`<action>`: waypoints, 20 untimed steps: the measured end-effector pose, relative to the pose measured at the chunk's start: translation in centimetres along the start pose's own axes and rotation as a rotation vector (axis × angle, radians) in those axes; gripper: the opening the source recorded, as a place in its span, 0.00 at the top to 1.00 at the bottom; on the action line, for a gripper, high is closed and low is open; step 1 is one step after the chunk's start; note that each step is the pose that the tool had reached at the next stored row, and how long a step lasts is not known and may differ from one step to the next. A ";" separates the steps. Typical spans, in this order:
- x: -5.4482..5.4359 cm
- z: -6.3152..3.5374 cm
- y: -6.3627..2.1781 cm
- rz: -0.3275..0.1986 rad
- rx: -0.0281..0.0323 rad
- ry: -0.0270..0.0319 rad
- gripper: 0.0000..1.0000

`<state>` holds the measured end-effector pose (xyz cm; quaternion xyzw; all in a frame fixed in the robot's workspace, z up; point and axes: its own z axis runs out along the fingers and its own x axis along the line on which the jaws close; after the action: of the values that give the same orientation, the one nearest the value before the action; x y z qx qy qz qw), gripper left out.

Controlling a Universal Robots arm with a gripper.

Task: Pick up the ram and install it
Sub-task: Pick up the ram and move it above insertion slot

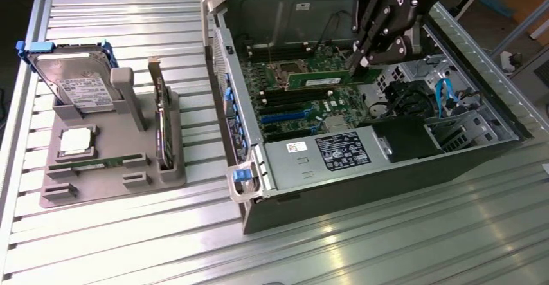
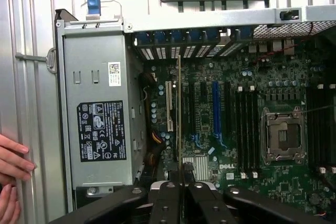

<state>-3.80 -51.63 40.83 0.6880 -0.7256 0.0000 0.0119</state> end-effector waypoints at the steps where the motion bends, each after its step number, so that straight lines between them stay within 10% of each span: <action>1: 0.0 0.00 0.00 0.000 0.0001 -0.0023 0.88; 6: 0.0 0.00 0.00 0.000 0.0014 -0.0166 0.88; 20: -1.0 0.09 0.05 0.000 0.0014 -0.0176 0.88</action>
<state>-3.80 -50.66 40.73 0.6881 -0.7256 -0.0056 0.0050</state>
